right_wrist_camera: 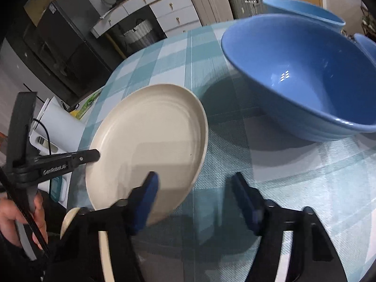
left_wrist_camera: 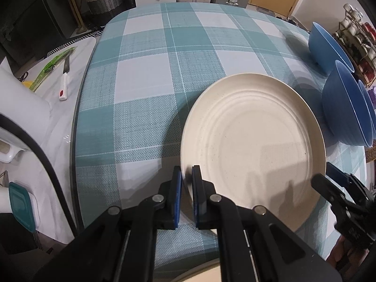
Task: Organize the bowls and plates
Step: 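Close the right gripper on the plate rim opposite the left gripper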
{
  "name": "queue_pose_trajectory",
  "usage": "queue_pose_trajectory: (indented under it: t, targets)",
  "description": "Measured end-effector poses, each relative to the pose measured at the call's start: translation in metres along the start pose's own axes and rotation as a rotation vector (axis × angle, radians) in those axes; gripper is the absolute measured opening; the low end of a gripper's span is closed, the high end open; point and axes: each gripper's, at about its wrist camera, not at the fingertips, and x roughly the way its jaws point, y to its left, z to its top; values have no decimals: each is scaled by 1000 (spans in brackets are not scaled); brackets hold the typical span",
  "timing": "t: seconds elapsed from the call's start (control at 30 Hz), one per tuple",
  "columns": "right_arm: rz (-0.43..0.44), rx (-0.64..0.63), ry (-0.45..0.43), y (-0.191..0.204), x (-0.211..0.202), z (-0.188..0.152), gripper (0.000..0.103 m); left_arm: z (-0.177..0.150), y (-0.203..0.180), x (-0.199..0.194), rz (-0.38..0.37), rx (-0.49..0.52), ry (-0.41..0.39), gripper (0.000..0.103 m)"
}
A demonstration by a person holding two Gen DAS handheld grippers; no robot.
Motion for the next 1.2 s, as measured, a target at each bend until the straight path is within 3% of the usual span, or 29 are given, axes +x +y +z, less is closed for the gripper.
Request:
queue_pose_trajectory:
  t: [0.13,0.2,0.27,0.5,1.2]
  targets:
    - [-25,-29,-13,6,5,3,51,0,-1,0,-2,2,2,6]
    - [-32,-45,-12,9,8,4,33,1,0,0,-4,4,2,6]
    - [-28,-56,-13,9,9,5,27,1,0,0,-5,4,2,6]
    - [15,-31,-20,2,8,6,18,1,-1,0,-4,-13,6,6]
    - [72,-29,-67,5,-19,9,17,-1,4,-20,-5,-80,-14,6]
